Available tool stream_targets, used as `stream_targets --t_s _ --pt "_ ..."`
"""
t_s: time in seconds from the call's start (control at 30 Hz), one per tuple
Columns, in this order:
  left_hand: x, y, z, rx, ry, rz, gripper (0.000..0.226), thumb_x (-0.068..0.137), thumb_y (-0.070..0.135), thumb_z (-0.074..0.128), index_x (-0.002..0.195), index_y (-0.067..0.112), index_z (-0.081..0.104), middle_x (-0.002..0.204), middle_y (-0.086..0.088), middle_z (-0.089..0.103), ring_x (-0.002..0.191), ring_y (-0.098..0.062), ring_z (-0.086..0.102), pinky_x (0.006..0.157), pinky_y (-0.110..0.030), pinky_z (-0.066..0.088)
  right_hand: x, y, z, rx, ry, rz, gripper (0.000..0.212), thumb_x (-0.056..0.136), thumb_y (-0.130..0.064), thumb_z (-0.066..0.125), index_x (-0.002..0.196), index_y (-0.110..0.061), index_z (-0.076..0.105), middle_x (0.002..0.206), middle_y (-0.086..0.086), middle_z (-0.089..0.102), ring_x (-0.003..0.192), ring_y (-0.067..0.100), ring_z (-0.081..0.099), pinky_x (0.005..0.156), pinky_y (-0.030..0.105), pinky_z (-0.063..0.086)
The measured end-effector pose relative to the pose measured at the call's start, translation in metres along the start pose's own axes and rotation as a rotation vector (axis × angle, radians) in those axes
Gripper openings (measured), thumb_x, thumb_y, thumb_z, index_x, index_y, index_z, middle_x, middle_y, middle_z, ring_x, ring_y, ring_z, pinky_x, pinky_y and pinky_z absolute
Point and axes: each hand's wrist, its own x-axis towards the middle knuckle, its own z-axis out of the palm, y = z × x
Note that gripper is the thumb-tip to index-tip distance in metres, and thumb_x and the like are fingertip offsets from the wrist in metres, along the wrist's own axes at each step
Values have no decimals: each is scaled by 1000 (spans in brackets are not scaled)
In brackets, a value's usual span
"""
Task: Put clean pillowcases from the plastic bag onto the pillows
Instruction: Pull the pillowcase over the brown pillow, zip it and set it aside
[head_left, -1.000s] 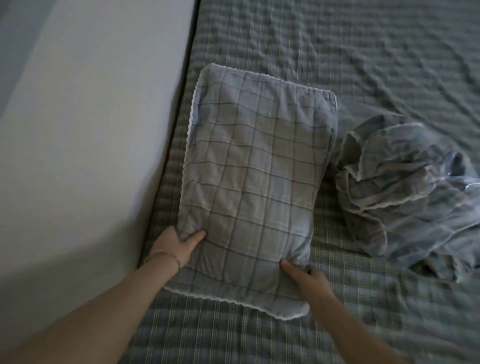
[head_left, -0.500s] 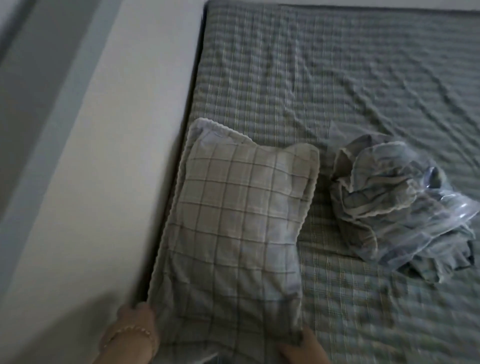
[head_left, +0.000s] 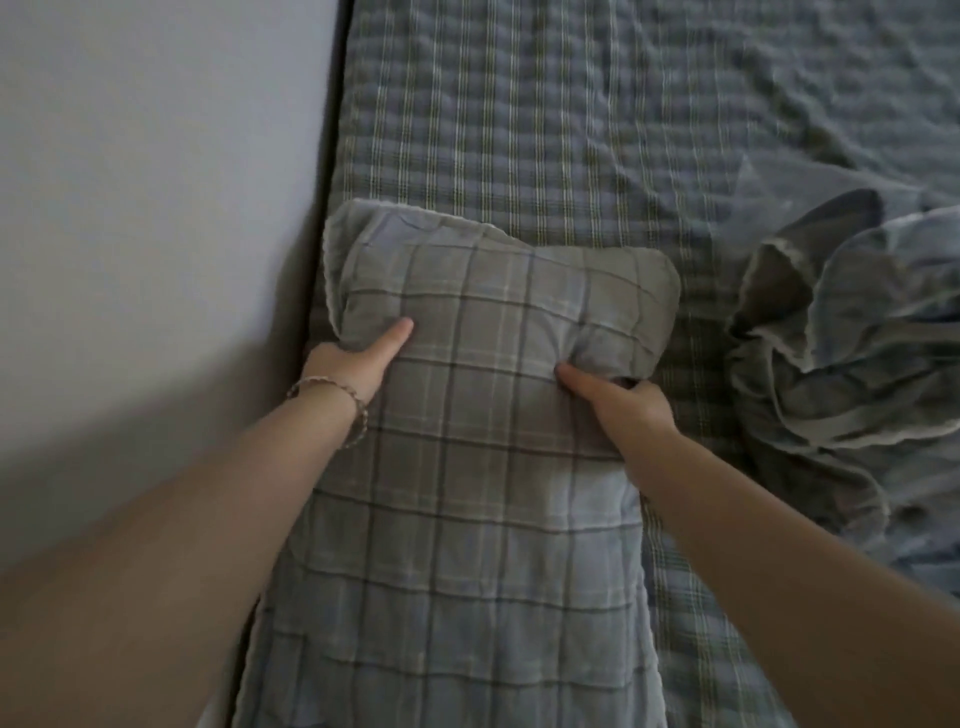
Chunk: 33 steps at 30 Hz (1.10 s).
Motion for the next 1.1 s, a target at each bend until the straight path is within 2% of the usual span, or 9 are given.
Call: stream_targets --t_s 0.13,0.27,0.4,0.47,0.6,0.7,0.87,1.0,1.1 --pt "-38 5 -3 -230 327 327 35 73 32 76 99 12 65 82 8 65 77 -3 62 67 -20 43 -28 0 -6 -112 3 -287 29 76 -22 76 100 -19 60 87 -9 63 93 15 63 82 28 48" --pt "-57 7 -35 -229 554 628 39 69 41 72 99 21 57 88 27 62 76 9 56 74 -12 42 -54 -9 -21 -82 -116 -551 19 75 -14 75 83 -24 61 81 -10 68 77 2 63 69 14 52" --pt "-12 4 -17 313 287 379 80 80 17 69 142 -3 22 145 -24 27 133 -33 28 111 -32 20 -9 -17 2 -496 63 -317 47 89 -21 60 131 -18 38 134 6 40 120 22 42 95 32 41" --pt "-18 -2 -3 538 219 464 78 85 23 62 145 1 17 151 -25 9 140 -37 12 114 -38 12 -10 -16 19 -683 175 -301 64 94 -29 48 147 -18 14 153 8 10 140 28 15 113 41 23" --pt "-29 -26 30 890 22 805 72 85 54 28 146 17 23 154 -16 14 140 -37 13 107 -60 13 -21 0 53 -975 13 -769 65 96 -51 22 147 -29 -10 153 -8 -21 143 18 -16 118 39 -7" --pt "-6 -28 44 1046 -25 723 73 75 62 1 139 32 -17 155 -5 -17 140 -29 -18 107 -54 -13 9 13 69 -1175 10 -738 66 83 -60 -4 135 -29 -30 147 -5 -34 141 21 -24 113 41 -17" --pt "15 -18 54 1122 -158 610 70 91 59 19 143 31 -19 150 -1 -32 137 -25 -29 109 -52 -15 34 8 78 -1247 -50 -657 67 96 -52 16 146 -25 -19 154 3 -26 141 22 -23 114 42 -14" --pt "-45 -77 16 975 -65 703 63 94 53 17 148 21 12 155 -14 1 142 -28 -2 110 -55 4 -42 91 62 -946 61 -682 58 97 -45 19 146 -15 25 153 12 23 144 25 14 116 41 12" --pt "-103 -148 -12 976 -195 646 60 93 53 4 148 28 7 156 -9 2 143 -28 2 107 -57 11 -91 163 41 -1022 -41 -703 56 91 -41 34 141 -16 32 151 12 28 145 21 5 113 42 15"
